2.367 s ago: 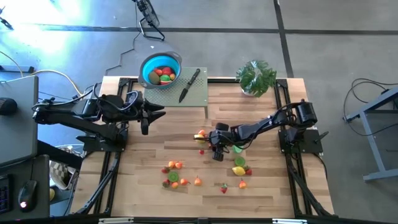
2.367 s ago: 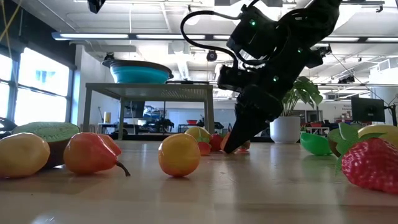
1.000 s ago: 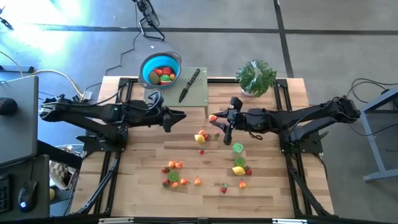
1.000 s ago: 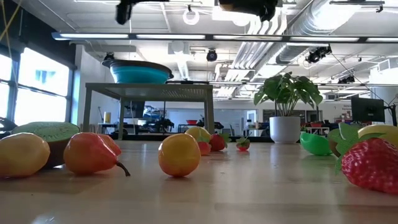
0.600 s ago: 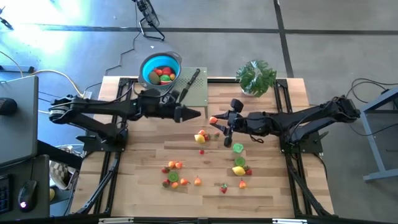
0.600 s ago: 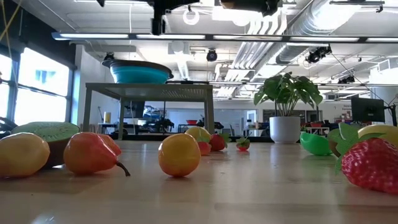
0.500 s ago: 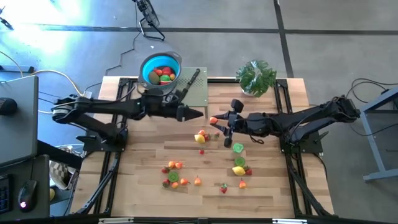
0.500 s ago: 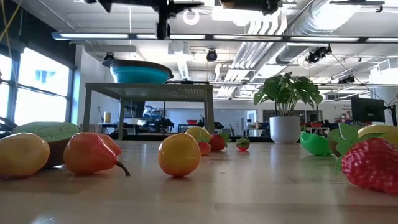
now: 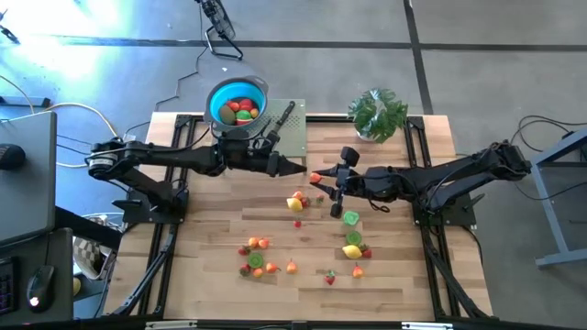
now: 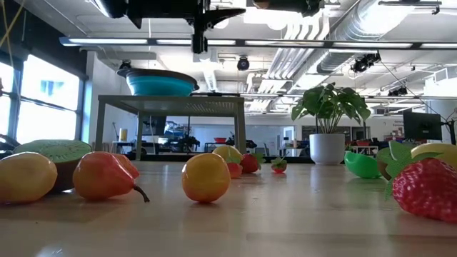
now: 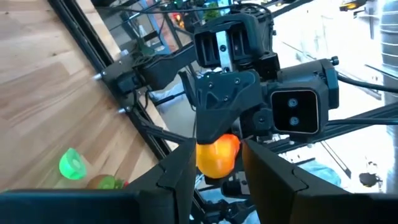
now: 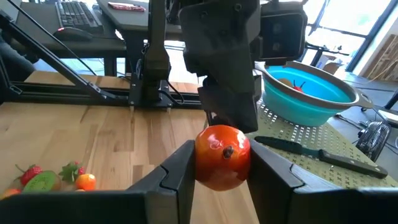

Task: Pick & Place Fruit
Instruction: Put the orange pear into the strainer bowl on the shelf

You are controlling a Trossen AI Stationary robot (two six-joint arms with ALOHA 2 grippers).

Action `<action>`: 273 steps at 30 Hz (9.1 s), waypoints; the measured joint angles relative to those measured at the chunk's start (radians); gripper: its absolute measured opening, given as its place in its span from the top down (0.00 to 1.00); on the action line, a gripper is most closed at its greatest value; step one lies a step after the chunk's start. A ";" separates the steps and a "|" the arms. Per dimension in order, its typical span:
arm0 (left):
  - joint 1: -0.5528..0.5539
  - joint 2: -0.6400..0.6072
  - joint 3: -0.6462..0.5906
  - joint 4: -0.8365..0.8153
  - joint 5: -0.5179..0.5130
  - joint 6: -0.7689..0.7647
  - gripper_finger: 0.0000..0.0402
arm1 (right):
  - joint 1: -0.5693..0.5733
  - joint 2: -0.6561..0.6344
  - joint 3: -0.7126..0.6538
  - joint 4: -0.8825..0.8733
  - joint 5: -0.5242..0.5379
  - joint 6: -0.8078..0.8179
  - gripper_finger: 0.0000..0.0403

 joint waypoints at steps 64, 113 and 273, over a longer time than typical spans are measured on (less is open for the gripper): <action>-0.073 0.138 0.030 0.160 -0.092 0.082 0.37 | 0.000 0.001 0.000 -0.007 -0.015 0.001 0.70; -0.112 0.204 0.128 0.147 -0.069 0.137 0.50 | -0.002 0.000 0.000 -0.003 -0.010 0.004 0.70; 0.394 -0.288 0.127 -0.720 -0.572 0.518 0.68 | -0.337 -0.264 0.000 -0.693 -0.259 0.316 0.31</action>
